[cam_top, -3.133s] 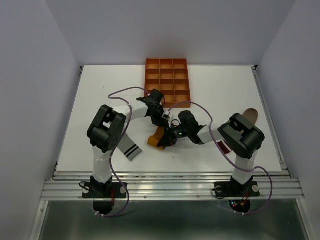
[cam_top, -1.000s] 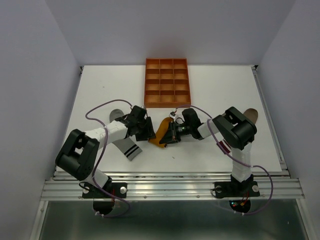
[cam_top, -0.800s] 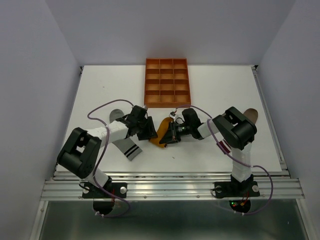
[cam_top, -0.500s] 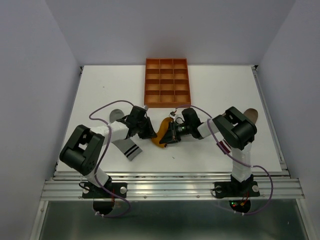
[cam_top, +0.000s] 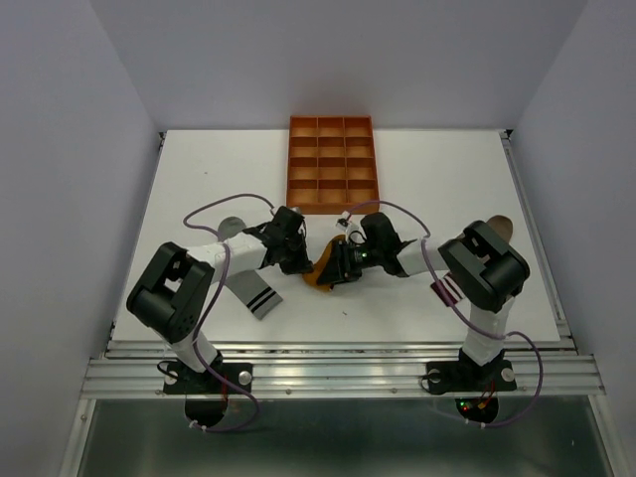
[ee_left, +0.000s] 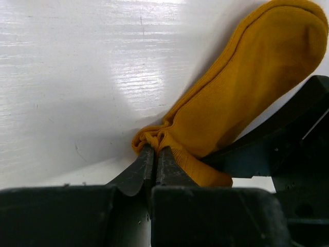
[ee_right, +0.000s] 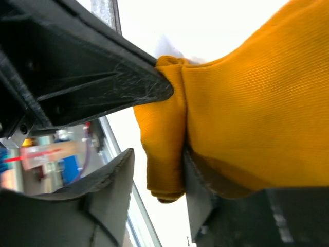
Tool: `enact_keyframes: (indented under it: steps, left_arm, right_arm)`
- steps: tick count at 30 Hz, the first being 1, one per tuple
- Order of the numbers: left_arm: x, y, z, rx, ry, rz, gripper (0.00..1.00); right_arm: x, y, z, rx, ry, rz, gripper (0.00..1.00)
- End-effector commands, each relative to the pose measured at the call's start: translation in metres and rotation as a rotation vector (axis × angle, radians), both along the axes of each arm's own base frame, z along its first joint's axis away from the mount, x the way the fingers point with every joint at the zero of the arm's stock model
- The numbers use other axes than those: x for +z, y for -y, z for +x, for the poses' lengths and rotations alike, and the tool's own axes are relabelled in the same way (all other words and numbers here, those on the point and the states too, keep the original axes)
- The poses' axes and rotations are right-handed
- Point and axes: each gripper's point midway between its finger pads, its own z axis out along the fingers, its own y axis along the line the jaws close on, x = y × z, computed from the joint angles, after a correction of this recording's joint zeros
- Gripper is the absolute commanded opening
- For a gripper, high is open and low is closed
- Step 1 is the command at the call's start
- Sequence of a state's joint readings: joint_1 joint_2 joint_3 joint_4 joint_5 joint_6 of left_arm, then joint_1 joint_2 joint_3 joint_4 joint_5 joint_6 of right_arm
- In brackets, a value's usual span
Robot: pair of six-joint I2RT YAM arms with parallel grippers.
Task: Roll the socks
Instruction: Roll the sock at the center of the board.
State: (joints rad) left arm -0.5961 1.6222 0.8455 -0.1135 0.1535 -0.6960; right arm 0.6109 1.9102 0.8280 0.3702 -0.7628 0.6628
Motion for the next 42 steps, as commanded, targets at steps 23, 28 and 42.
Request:
enact_keyframes:
  steps: [23,28,42]
  left_arm:
    - [-0.015,-0.021,-0.033,-0.079,-0.106,0.188,0.0]
    - [-0.015,-0.019,-0.034,-0.084,-0.115,0.184,0.0]
    - [-0.015,-0.018,-0.037,-0.089,-0.122,0.175,0.0]
  right_arm:
    - [0.072,0.004,-0.005,0.12,0.725,-0.117,0.62]
    - [0.058,-0.006,-0.007,0.173,0.809,-0.231,0.61]
    - [0.048,-0.018,-0.006,0.193,0.95,-0.39,0.61]
